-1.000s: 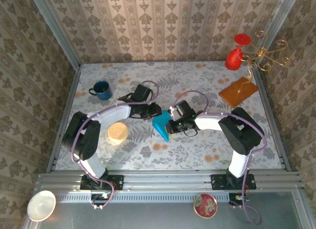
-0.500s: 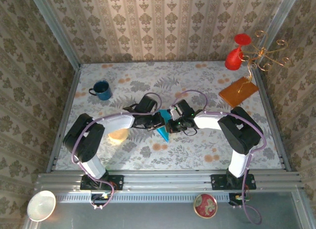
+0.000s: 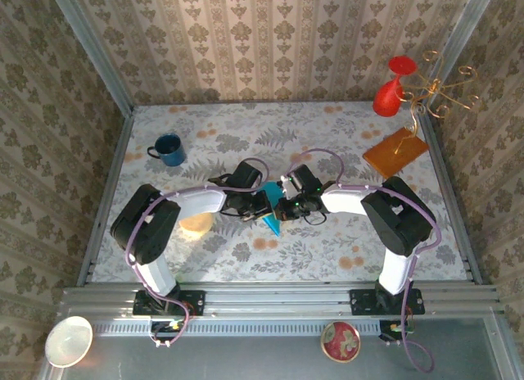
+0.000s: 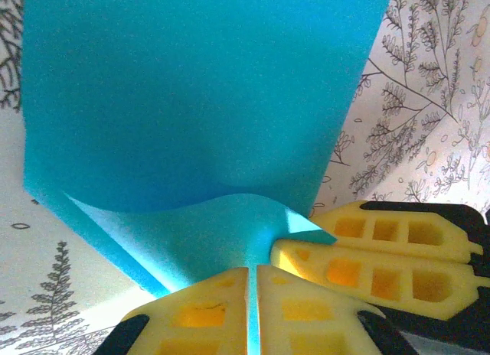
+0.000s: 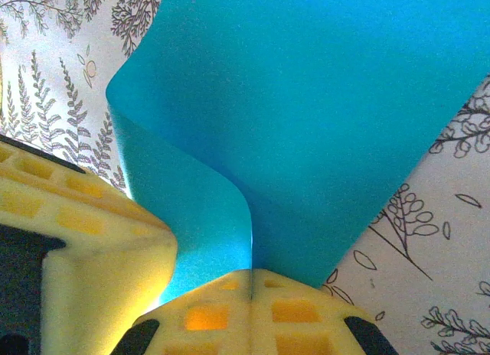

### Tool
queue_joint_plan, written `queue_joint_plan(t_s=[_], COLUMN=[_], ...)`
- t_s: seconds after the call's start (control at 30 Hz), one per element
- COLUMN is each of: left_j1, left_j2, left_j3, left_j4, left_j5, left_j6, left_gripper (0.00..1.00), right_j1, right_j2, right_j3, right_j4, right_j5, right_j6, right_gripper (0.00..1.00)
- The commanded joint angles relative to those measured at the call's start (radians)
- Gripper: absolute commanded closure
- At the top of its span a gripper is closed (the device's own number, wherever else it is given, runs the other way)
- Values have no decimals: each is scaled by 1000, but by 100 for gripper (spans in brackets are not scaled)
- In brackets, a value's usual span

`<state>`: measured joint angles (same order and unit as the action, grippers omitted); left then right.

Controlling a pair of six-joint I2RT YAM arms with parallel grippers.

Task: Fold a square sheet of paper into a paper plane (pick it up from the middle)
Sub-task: Third fold the triangle at the center of the table.

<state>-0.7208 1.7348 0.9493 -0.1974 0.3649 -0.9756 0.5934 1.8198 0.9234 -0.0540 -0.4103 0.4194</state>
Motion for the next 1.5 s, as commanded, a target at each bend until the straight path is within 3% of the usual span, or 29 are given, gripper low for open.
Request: queue_joint_plan(t_s=[0.0, 1.13, 1.3, 1.47], left_j1=[12, 49, 50, 51], left_j2=[5, 29, 50, 72], left_j3=[4, -65, -72, -73], left_j4=[-35, -35, -51, -79], left_j5=[-15, -35, -42, -62], left_j6=[7, 6, 2, 5], left_gripper=[88, 89, 89, 89], right_j1=[-5, -6, -6, -9], right_j2=[36, 48, 26, -68], right_j3=[6, 11, 19, 74], right_j4=[-77, -84, -95, -180], right_j5=[34, 36, 20, 8], right_j6=[-8, -1, 18, 72], right_gripper=[98, 97, 88, 68])
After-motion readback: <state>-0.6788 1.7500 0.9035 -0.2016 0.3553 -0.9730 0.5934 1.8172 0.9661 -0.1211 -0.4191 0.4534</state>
